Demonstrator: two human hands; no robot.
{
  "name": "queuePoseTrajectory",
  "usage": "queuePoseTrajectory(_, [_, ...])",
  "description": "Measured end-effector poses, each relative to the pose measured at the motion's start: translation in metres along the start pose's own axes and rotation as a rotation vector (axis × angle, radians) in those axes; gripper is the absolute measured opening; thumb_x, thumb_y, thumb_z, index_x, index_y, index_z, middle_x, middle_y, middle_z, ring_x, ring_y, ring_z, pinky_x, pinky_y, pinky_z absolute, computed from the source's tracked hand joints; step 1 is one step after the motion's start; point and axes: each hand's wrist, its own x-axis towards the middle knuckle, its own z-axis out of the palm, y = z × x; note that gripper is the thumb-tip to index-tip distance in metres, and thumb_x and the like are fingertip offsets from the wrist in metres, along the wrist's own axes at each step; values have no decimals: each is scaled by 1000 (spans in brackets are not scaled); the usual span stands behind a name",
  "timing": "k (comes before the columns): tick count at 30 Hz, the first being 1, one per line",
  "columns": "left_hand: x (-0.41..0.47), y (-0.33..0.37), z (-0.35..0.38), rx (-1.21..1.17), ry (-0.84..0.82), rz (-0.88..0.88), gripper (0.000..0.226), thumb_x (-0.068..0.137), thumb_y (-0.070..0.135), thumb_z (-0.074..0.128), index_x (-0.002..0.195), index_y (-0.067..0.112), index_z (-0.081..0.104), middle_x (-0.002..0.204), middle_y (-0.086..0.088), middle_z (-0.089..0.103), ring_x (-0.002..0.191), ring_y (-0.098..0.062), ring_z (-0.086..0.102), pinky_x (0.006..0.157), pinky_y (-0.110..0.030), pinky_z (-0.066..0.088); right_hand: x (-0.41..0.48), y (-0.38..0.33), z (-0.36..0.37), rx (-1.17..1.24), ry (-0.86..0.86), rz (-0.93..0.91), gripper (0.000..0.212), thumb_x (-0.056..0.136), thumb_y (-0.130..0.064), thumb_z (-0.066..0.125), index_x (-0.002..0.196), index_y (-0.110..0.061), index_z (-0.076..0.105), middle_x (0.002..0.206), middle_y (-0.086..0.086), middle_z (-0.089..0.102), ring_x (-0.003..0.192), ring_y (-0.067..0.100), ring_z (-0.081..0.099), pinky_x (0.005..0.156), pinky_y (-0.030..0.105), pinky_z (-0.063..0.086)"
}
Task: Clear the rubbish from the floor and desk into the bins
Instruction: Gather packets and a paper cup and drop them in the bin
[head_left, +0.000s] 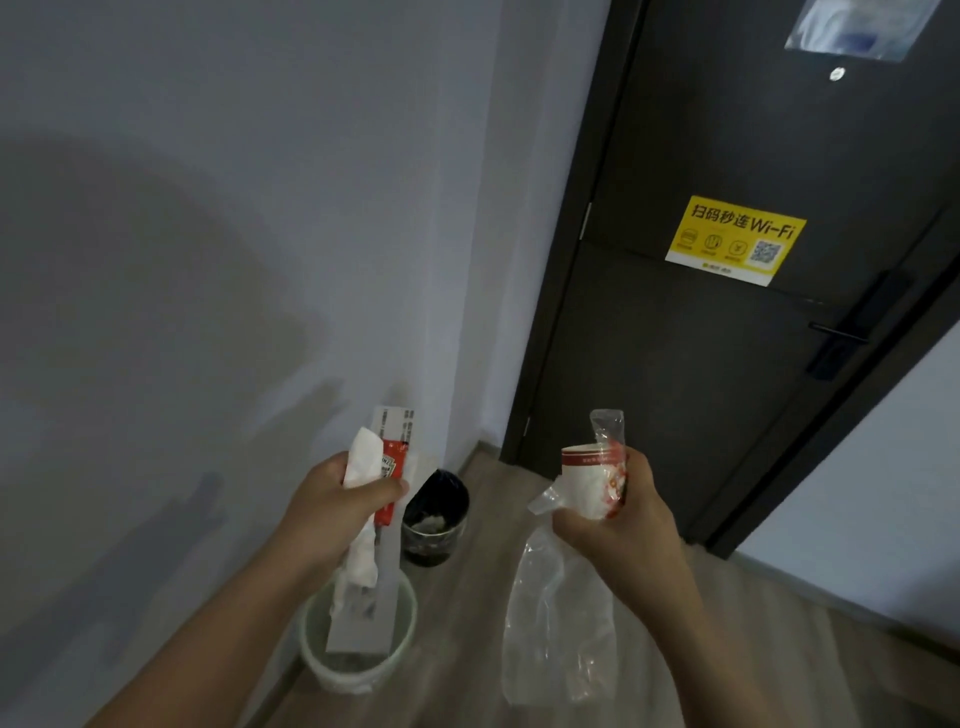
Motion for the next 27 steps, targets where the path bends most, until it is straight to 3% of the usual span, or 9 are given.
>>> queuePoseTrajectory(4, [72, 1, 15, -1, -4, -46, 7, 81, 7, 68, 86, 12, 66, 71, -7, 67, 66, -25, 62, 62, -33, 46, 62, 11, 18, -6, -19, 57, 65, 71, -16, 81, 117, -38, 39, 89, -8, 62, 74, 11, 66, 59, 23, 57])
queuePoseTrajectory(11, [179, -14, 45, 39, 33, -146, 9, 82, 8, 69, 85, 14, 64, 69, -4, 65, 64, -22, 60, 63, -32, 46, 178, 43, 42, 24, -32, 94, 67, 73, -15, 80, 119, -37, 38, 90, -10, 59, 76, 10, 64, 55, 18, 51])
queuePoseTrajectory(16, [268, -28, 83, 41, 90, -215, 5, 87, 10, 64, 86, 12, 61, 70, -8, 62, 61, -22, 58, 54, -27, 43, 291, 79, 59, 67, -94, 118, 66, 74, -15, 79, 120, -37, 36, 94, -13, 56, 78, 8, 61, 55, 16, 47])
queuePoseTrajectory(23, [386, -52, 135, 39, 192, -357, 10, 89, 16, 62, 93, 9, 67, 86, -15, 71, 83, -33, 69, 78, -46, 56, 446, 129, 81, 79, -155, 124, 73, 69, -16, 83, 124, -35, 39, 102, -13, 57, 88, 9, 62, 72, 29, 56])
queuePoseTrajectory(27, [439, -90, 147, 53, 250, -482, 17, 80, 22, 67, 88, 7, 67, 86, -22, 71, 85, -41, 68, 82, -55, 54, 506, 166, 108, 74, -196, 145, 74, 67, -15, 84, 122, -37, 39, 103, -16, 55, 88, 4, 60, 69, 21, 52])
